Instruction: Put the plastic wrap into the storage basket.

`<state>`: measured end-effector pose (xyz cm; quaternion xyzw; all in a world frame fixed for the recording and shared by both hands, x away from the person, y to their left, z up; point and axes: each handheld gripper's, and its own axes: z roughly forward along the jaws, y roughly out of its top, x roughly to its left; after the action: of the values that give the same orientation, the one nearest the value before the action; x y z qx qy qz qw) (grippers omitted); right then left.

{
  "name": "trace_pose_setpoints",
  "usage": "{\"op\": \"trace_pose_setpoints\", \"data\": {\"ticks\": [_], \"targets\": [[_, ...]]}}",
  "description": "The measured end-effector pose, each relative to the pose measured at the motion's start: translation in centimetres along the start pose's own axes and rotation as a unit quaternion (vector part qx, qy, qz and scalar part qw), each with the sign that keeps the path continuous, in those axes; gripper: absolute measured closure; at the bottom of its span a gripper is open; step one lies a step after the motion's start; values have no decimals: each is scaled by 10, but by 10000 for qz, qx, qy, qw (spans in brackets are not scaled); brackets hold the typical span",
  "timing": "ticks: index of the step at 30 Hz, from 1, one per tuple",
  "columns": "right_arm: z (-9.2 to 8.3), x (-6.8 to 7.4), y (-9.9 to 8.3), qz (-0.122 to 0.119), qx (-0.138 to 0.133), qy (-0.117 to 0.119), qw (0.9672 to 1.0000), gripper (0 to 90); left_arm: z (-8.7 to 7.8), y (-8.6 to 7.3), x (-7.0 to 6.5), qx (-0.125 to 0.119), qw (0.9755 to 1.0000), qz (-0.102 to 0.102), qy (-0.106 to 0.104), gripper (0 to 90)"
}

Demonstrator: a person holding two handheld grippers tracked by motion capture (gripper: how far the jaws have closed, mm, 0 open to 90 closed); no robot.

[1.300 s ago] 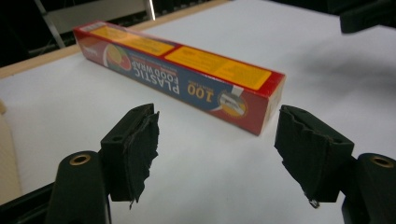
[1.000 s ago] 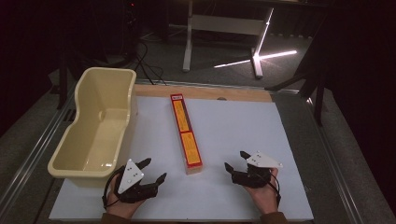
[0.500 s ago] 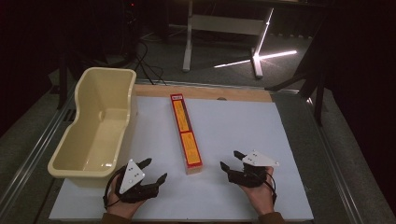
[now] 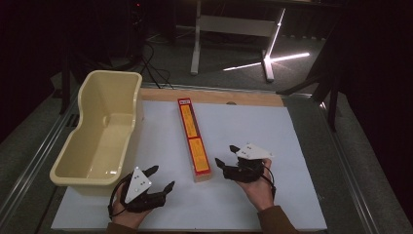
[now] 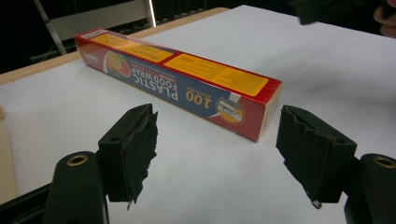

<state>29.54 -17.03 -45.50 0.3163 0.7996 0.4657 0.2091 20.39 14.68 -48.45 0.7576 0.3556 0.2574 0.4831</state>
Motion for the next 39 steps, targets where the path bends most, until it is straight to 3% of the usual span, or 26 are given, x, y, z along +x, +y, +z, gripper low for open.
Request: {"op": "trace_pose_setpoints", "data": {"ticks": [10, 18, 22, 25, 27, 30, 34, 39], "targets": [[40, 18, 37, -290, 116, 143, 9994, 278, -1, 0, 0, -37, 10000, -46, -9, 287], [77, 16, 56, -284, 387, 33, 9988, 251, -1, 0, 0, -55, 10000, -49, -19, 287], [93, 10, 60, -154, 570, -40, 9982, 223, -1, 0, 1, -67, 9999, -88, 5, 288], [107, 4, 64, 185, 740, -25, 9971, 193, -1, 0, 1, -51, 10000, -84, 15, 288], [115, 2, 66, 222, 838, -56, 9962, 187, -2, 0, 1, -52, 10000, -82, 18, 288], [128, -2, 69, 226, 1044, -132, 9942, 171, -2, 0, 1, -51, 9999, -90, 15, 290], [143, -9, 71, 428, 1244, -178, 9912, 171, -2, 0, 1, -55, 9999, -93, 7, 290], [162, -11, 72, 518, 1614, -251, 9852, 171, -2, 0, 1, -56, 9999, -96, -4, 290]]}}
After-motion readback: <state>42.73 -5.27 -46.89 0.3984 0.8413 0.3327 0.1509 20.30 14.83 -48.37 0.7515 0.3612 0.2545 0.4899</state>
